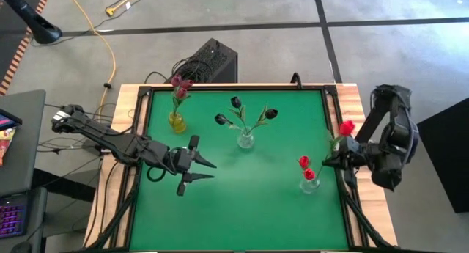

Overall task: Sort flowers into vase by color
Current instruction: Put the red flower into the red transparent vase

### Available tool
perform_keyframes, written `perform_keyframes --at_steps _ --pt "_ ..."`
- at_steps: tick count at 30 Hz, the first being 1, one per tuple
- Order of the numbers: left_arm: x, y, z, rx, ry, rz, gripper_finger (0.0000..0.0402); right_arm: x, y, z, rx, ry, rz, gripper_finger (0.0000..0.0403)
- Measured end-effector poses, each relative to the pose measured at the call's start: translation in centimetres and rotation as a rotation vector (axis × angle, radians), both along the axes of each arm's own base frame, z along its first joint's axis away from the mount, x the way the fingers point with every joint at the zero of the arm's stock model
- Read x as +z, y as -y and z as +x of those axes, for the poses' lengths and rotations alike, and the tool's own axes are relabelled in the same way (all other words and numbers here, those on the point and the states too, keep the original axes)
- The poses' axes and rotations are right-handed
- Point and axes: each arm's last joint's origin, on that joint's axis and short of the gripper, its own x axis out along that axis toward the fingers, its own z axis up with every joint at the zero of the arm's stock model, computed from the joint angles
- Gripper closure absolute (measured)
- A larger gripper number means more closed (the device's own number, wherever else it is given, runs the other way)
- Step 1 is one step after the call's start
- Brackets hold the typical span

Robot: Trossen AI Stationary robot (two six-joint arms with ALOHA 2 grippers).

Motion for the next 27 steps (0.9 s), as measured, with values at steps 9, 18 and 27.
perform_keyframes --at_steps 9,18,27 --pt "0.1 0.0 0.0 0.001 0.013 -0.006 0.0278 -0.5 -1.4 0.1 0.027 0.000 -0.055 0.0385" --pt "0.2 0.0 0.1 0.000 0.024 -0.010 0.0278 -0.9 -2.2 0.5 0.028 -0.020 -0.102 0.0385" --pt "0.3 0.0 0.1 0.000 0.027 -0.012 0.0278 -1.1 -2.2 0.5 0.030 -0.034 -0.125 0.0385"
